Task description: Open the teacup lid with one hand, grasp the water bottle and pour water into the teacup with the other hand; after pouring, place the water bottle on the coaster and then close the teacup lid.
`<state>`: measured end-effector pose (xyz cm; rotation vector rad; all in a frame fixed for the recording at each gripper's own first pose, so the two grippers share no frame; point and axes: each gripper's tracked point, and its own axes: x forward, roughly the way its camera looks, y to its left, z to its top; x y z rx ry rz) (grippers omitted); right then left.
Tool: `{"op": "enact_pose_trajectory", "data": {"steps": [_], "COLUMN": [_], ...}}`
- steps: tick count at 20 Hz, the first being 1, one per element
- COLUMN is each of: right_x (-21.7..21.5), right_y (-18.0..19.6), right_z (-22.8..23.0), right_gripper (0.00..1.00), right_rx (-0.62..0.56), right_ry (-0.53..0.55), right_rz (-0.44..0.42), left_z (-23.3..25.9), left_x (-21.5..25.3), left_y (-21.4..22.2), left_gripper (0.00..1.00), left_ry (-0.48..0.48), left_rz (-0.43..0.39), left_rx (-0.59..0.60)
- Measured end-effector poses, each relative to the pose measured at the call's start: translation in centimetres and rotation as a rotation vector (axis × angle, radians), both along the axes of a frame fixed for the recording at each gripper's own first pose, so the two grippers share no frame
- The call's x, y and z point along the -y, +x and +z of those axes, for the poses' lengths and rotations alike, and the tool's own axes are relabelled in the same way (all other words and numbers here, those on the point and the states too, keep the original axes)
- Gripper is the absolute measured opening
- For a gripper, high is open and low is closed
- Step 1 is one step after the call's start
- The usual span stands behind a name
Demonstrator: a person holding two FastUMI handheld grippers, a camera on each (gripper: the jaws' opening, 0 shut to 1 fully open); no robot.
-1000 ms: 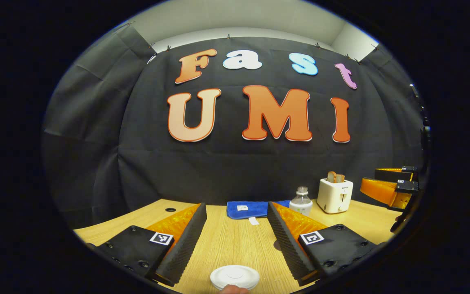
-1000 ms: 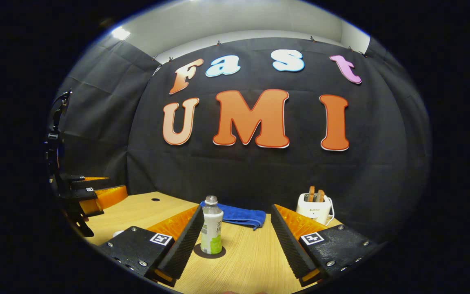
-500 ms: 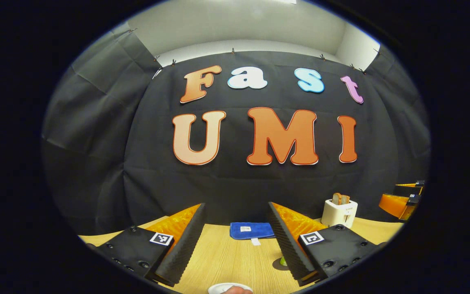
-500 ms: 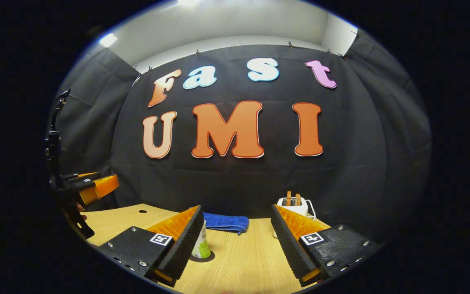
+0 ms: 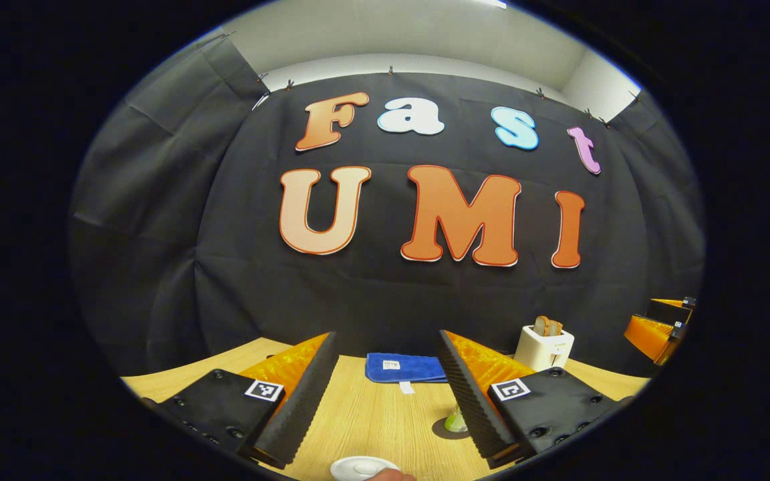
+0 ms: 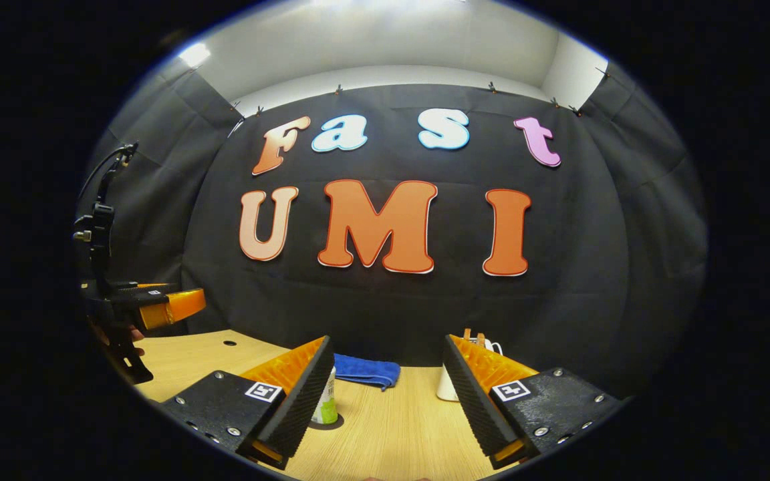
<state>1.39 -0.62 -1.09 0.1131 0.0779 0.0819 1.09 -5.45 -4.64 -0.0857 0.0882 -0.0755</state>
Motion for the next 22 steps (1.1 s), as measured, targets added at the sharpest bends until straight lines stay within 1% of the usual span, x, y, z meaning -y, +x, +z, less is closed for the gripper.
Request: {"op": "enact_pose_trajectory", "data": {"steps": [1, 2, 4, 8, 9, 10, 14, 22], "right_x": [-0.1, -0.2, -0.5, -0.7, -0.6, -0.7, -1.2, -1.9], "right_y": [0.0, 0.1, 0.1, 0.1, 0.0, 0.1, 0.1, 0.3], "right_z": [-0.1, -0.1, -0.4, -0.7, -0.5, -0.5, -0.5, -0.4], "right_gripper": [0.98, 0.98, 0.98, 0.98, 0.98, 0.98, 0.98, 0.98], "right_rx": [0.001, 0.002, -0.003, -0.013, -0.007, -0.002, 0.002, -0.001], "right_ry": [-0.005, -0.006, 0.002, 0.010, 0.012, 0.011, 0.007, 0.009], "right_rz": [0.000, 0.000, 0.003, 0.006, 0.005, 0.006, 0.013, 0.032], "left_z": [-0.3, -0.4, -0.3, -0.1, -0.2, -0.3, -0.4, -0.8], "left_x": [-0.1, -0.2, 0.0, 0.8, 0.9, 1.0, 1.3, 1.6], "left_y": [0.0, -0.1, -0.2, -0.6, -0.5, -0.6, -0.6, -0.5], "left_gripper": [0.99, 0.97, 0.95, 0.95, 0.99, 0.97, 0.95, 0.95], "left_ry": [0.015, 0.028, 0.046, 0.070, 0.075, 0.079, 0.096, 0.093], "left_rz": [-0.002, 0.001, -0.005, -0.026, -0.031, -0.034, -0.039, -0.046], "left_rx": [-0.005, -0.004, 0.008, 0.027, 0.029, 0.027, 0.032, 0.026]}}
